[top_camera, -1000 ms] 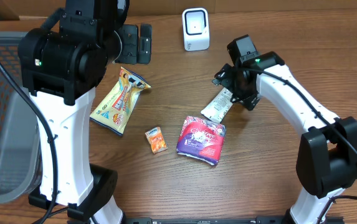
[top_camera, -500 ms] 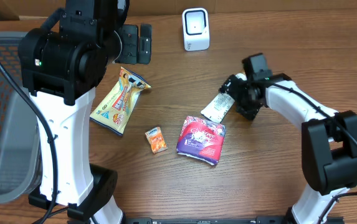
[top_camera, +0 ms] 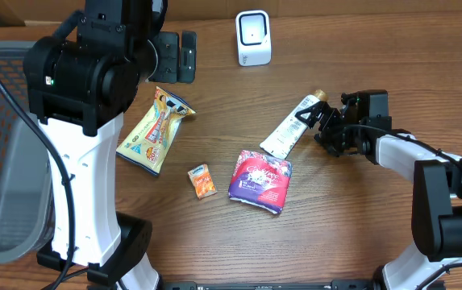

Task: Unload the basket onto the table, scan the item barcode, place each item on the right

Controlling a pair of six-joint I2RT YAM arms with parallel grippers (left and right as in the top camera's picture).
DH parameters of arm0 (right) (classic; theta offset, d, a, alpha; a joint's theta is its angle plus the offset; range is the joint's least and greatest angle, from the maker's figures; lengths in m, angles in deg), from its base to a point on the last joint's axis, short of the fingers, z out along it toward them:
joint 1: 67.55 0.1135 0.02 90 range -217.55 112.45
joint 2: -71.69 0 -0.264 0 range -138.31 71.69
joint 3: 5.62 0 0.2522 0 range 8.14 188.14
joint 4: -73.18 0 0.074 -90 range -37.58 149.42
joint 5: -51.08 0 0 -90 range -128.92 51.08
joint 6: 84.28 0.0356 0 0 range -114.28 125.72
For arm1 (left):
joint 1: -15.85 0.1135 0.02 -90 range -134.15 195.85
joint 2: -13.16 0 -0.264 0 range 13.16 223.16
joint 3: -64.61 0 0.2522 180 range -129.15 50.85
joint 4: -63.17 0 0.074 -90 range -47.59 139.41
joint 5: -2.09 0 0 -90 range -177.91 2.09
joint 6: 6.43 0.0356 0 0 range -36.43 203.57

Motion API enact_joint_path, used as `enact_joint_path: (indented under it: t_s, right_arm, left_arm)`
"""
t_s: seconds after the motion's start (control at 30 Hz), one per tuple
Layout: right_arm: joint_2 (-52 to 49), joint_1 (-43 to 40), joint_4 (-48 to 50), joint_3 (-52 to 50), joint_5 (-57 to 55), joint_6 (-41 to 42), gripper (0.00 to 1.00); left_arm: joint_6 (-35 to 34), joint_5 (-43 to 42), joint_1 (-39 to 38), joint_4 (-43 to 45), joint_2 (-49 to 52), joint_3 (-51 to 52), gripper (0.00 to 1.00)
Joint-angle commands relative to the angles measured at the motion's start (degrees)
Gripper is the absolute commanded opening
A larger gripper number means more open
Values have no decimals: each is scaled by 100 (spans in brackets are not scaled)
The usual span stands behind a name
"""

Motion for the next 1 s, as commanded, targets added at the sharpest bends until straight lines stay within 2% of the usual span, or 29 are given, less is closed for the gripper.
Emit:
enact_joint_path:
  t_s: [0.0,0.47,0.6,0.67,0.9,0.97]
  right_arm:
    - [-380,249,-116,-398,-680,-144,100]
    - [-1121,378,358,-2,-826,546,100]
    - [-1416,378,334,164,-680,623,95]
    - [-1445,378,291,164,-678,625,87]
    - [-1445,378,168,164,-682,619,44]
    - [-1445,378,212,164,-680,577,38]
  left_arm:
    - [87,-26,24,-7,63,33,100]
    - [87,-26,24,-7,63,33,100]
    - [90,-24,24,-7,63,33,100]
    - [90,-24,24,-7,63,33,100]
    - [90,-24,24,-7,63,33,100]
    - [90,-26,24,-7,63,33,100]
